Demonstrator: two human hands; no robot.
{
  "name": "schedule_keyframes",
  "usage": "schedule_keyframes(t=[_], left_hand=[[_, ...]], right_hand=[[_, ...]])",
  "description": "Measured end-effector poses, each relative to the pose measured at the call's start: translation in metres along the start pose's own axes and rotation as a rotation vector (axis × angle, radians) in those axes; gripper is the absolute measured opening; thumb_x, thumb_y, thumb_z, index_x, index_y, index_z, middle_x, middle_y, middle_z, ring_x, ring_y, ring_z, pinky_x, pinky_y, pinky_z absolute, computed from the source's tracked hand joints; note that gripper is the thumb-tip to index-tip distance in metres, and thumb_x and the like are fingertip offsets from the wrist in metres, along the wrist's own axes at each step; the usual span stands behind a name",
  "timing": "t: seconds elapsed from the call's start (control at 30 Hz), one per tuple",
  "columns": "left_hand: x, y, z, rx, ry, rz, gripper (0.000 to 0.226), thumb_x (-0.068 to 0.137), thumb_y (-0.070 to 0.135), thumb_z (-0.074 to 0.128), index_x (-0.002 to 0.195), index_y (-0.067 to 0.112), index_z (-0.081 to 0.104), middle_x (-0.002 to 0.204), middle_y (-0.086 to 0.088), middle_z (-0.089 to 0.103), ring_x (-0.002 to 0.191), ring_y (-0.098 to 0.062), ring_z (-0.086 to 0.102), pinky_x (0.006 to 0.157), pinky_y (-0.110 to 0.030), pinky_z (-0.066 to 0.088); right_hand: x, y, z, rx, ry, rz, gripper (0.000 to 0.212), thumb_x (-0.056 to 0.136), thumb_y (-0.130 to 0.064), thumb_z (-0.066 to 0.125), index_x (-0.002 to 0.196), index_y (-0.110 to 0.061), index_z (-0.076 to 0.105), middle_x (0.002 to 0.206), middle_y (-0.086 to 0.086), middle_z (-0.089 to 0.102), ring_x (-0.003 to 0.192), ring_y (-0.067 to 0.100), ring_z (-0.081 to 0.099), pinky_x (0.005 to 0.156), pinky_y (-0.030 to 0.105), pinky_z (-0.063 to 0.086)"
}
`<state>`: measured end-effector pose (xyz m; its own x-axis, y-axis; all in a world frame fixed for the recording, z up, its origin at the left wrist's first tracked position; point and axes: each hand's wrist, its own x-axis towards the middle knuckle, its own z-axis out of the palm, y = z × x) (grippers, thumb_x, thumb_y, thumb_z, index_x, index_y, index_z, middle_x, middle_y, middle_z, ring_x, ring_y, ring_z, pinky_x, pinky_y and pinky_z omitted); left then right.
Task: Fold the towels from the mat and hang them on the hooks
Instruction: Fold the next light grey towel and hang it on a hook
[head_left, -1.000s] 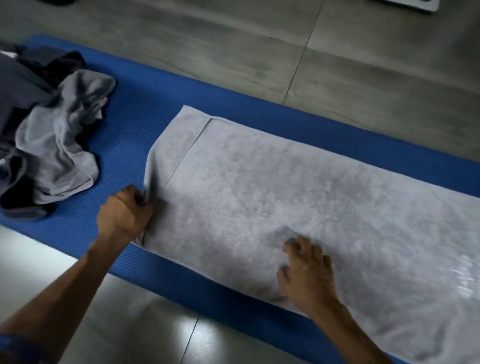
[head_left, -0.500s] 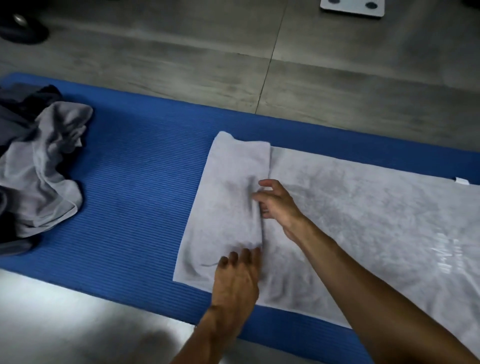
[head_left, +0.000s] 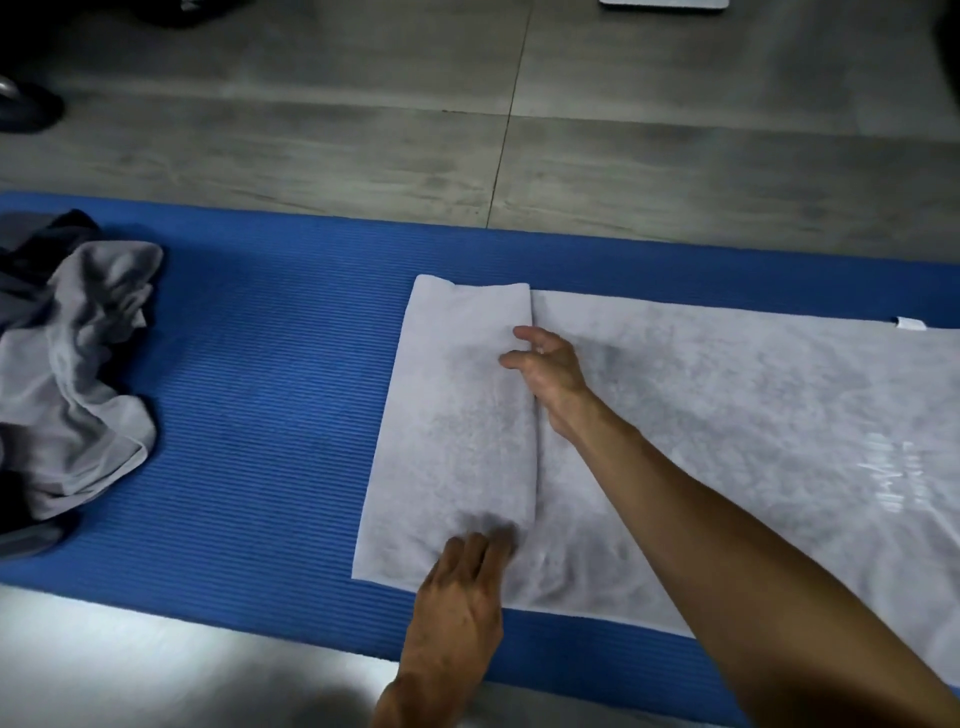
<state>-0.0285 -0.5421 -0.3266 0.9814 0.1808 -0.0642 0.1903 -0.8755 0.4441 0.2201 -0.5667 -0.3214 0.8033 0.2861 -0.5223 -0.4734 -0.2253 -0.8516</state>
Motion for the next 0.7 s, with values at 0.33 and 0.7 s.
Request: schedule_keyframes(t=[0.33,0.7], left_hand=[[0.021,0.095,0.037,-0.084,-0.029,0.578,0.040,0.093,0.006,0.040,0.131,0.011,0.054,0.118,-0.005,0.064,0.091,-0.017,0.059,0.060,-0.023,0.049],[0.035,0.101,0.064,-0.115,-0.033,0.453,0.029,0.085,0.025,0.057,0.113,0.017,0.063,0.104,0.002,0.067,0.087,-0.016,0.062,0.074,-0.028,0.053]], right_hand=[[-0.025,0.009,-0.166,-0.093,0.091,-0.157,0.048,0.079,-0.012,0.078,0.123,-0.023,0.065,0.136,-0.014,0.046,0.111,0.009,0.058,0.080,0.012,0.051],[-0.022,0.043,-0.208,-0.672,0.329,-0.351,0.046,0.079,-0.027,0.077,0.121,-0.025,0.060,0.125,-0.004,0.053,0.107,0.019,0.058,0.091,0.036,0.053]])
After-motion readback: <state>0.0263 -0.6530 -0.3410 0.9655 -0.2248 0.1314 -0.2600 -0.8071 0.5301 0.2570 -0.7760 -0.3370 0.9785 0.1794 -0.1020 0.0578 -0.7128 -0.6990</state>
